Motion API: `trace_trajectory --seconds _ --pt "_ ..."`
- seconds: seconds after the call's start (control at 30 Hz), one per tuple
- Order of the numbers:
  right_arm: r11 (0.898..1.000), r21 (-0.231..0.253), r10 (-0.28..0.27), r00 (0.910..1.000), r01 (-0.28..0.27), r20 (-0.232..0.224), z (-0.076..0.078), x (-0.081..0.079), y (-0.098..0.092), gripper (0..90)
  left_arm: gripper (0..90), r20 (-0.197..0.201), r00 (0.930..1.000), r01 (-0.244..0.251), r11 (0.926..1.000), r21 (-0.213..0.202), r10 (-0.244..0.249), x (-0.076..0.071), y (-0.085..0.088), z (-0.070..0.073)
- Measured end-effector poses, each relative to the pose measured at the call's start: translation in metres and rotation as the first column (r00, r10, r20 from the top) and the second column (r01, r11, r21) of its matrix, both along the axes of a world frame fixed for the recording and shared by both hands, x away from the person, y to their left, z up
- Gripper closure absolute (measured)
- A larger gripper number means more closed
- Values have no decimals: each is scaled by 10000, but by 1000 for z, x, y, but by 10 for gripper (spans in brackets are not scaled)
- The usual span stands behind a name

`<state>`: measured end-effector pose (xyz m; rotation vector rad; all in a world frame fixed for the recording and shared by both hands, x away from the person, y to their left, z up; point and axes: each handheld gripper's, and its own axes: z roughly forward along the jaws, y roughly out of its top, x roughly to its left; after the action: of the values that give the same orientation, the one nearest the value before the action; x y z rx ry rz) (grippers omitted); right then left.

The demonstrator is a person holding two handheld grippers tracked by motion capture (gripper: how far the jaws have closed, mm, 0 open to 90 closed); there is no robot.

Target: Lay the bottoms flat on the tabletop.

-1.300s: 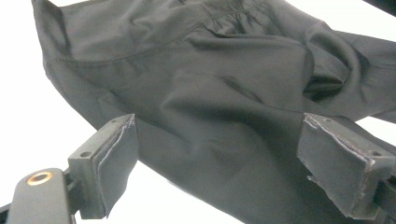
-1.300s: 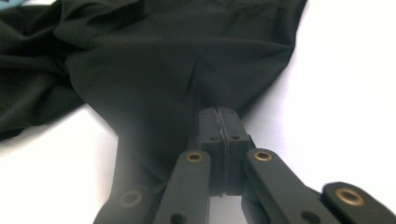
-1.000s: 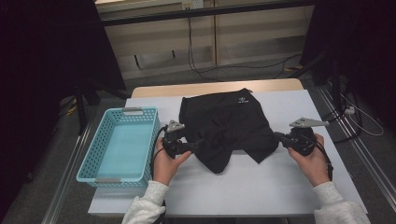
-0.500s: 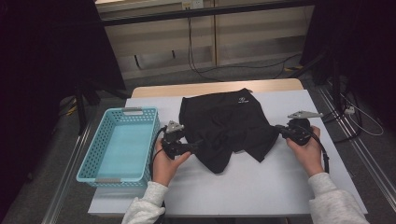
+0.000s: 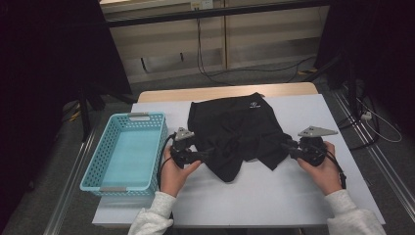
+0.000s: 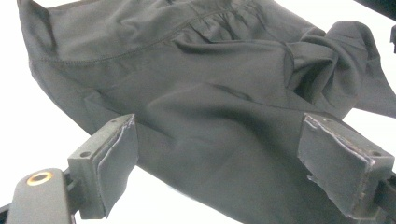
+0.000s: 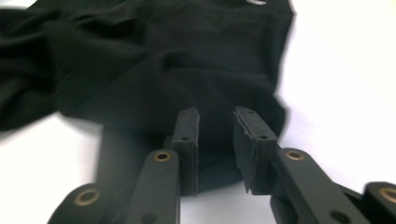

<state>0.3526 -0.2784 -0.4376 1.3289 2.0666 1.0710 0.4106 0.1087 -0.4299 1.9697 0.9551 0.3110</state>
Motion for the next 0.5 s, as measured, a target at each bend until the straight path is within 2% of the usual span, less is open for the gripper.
trace_trajectory --seconds 0.17,0.23,0.33,0.37,0.43,0.5 --pt "9972 233 715 9972 -710 -219 -1 -15 18 694 129 30 10000 73 10000 24 -73 -1 -3 2" --pt "9917 455 1219 9918 -1201 -380 -4 -18 27 712 129 21 10000 81 10000 38 -81 -2 -3 2" --pt "9844 -37 1751 9822 -1757 -681 -11 -18 41 707 129 48 10000 83 10000 -17 -82 -2 -3 2" --pt "9830 -88 1821 9800 -1833 -798 -14 -17 44 707 129 45 10000 71 10000 -15 -71 -3 -3 2" --pt "9821 -520 1758 9799 -1812 -944 -19 -14 47 698 128 20 9999 109 9999 27 -109 -3 -3 2" --pt "9801 -514 1856 9773 -1915 -1017 -23 -13 48 704 128 -8 9999 115 9999 44 -115 -2 -3 0"
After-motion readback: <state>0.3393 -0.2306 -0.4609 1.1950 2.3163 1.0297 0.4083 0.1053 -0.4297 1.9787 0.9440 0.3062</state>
